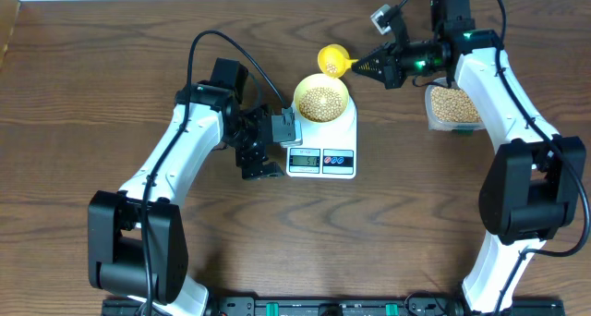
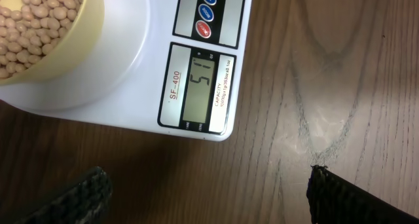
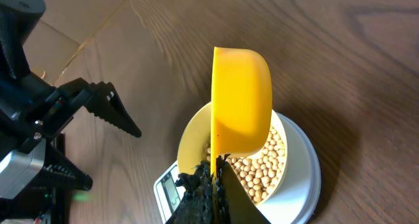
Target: Scoop item into bowl and weigh 50g on scale
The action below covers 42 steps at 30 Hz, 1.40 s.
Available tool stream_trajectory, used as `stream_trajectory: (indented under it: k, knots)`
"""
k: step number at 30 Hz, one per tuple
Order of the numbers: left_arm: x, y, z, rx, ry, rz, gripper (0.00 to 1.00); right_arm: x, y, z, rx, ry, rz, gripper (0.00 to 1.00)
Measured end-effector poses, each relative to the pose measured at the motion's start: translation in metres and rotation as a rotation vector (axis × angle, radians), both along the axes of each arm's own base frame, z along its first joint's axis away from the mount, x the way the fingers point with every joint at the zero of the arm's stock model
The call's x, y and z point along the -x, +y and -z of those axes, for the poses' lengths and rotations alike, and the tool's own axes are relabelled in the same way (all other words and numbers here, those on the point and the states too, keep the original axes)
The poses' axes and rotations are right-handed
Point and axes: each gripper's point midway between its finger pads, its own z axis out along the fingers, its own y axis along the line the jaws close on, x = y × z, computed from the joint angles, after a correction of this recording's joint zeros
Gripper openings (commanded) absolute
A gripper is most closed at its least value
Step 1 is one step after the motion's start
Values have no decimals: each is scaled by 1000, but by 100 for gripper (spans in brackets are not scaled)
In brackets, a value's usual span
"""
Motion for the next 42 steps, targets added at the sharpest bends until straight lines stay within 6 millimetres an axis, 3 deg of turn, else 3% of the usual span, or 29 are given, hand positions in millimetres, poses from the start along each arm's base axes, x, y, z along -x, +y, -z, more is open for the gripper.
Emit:
stream_trajectory:
  k: [9, 16, 22, 26, 42]
  knots:
    - [0, 0, 0, 0, 0, 0, 97, 27, 7, 27, 202, 109, -11, 1]
    - [0, 0, 0, 0, 0, 0, 98, 13, 25, -2, 409, -80, -15, 1]
    - [0, 0, 0, 0, 0, 0, 98, 19, 34, 11, 591, -173, -64, 1]
    - [0, 0, 0, 0, 0, 0, 97, 21, 41, 13, 631, -215, -91, 1]
    - [0, 0, 0, 0, 0, 0, 97, 18, 38, 22, 657, -251, -112, 1]
